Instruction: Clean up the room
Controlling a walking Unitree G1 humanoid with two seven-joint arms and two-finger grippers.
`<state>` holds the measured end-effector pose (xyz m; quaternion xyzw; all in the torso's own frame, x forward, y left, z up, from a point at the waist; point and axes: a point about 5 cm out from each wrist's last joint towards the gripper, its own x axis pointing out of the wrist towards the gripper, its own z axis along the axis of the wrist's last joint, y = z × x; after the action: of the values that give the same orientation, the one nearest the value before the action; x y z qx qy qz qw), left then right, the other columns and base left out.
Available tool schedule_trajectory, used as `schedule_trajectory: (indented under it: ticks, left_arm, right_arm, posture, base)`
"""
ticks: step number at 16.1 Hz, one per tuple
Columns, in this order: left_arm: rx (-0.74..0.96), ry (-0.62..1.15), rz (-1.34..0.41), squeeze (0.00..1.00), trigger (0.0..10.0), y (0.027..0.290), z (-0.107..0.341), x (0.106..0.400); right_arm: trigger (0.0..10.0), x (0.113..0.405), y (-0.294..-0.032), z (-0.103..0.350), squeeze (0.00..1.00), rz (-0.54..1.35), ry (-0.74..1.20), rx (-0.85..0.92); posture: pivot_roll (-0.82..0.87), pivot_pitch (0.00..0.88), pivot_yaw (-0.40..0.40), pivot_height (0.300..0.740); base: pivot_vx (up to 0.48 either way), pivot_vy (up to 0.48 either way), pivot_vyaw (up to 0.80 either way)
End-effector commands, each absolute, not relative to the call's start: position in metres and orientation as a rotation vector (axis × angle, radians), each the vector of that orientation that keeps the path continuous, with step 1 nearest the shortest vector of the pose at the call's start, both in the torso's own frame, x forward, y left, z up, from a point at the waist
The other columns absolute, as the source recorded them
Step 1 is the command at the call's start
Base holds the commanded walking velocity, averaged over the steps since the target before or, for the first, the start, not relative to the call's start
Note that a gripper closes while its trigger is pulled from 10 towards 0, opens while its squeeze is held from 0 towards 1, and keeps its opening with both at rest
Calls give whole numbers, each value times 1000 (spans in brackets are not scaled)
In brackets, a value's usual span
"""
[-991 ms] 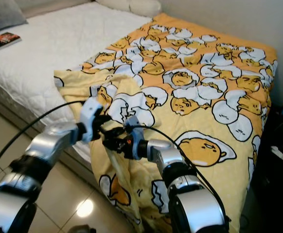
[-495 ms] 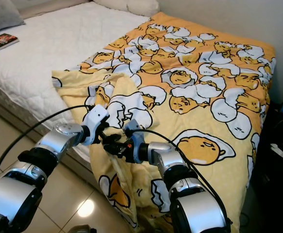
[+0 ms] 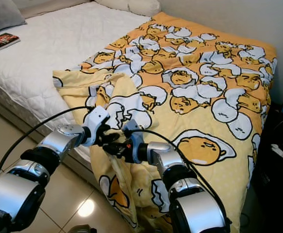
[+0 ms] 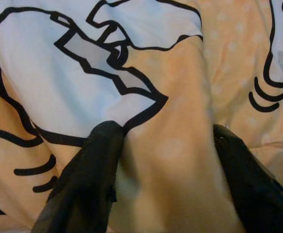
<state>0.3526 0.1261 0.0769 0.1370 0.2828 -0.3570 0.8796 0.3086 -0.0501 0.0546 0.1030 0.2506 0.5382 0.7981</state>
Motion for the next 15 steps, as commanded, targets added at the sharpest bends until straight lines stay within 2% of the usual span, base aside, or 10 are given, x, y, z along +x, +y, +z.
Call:
schedule_trajectory:
  ticks: [1, 5, 6, 10, 11, 15]
  left_arm:
    - [288, 590, -719, 0, 0, 130, 79, 355]
    - [240, 593, -686, 0, 0, 133, 79, 357]
    - [224, 586, -670, 0, 0, 134, 80, 358]
    - [110, 582, -596, 0, 0, 140, 81, 359]
    - [86, 583, -582, 0, 0, 142, 80, 359]
    - [-46, 542, -476, 0, 0, 153, 82, 361]
  right_arm:
    - [0, 312, -48, 62, 0, 1165, 499, 199]
    - [0, 314, -47, 63, 0, 1154, 490, 188]
    - [10000, 315, -48, 63, 0, 1140, 485, 168]
    - [10000, 317, -49, 62, 0, 1098, 492, 180]
    - [10000, 317, -49, 63, 1000, 1100, 496, 197]
    - [10000, 319, -61, 64, 1000, 1093, 479, 229]
  posture:
    - [27, 0, -22, 740]
    - [31, 0, -18, 740]
    - [32, 0, -16, 740]
    - [33, 0, -7, 740]
    - [28, 0, -1, 740]
    - [18, 0, 10, 740]
  base:
    - [0, 0, 0]
    - [0, 0, 0]
    - [0, 0, 0]
    - [0, 0, 0]
    - [0, 0, 0]
    - [0, 0, 0]
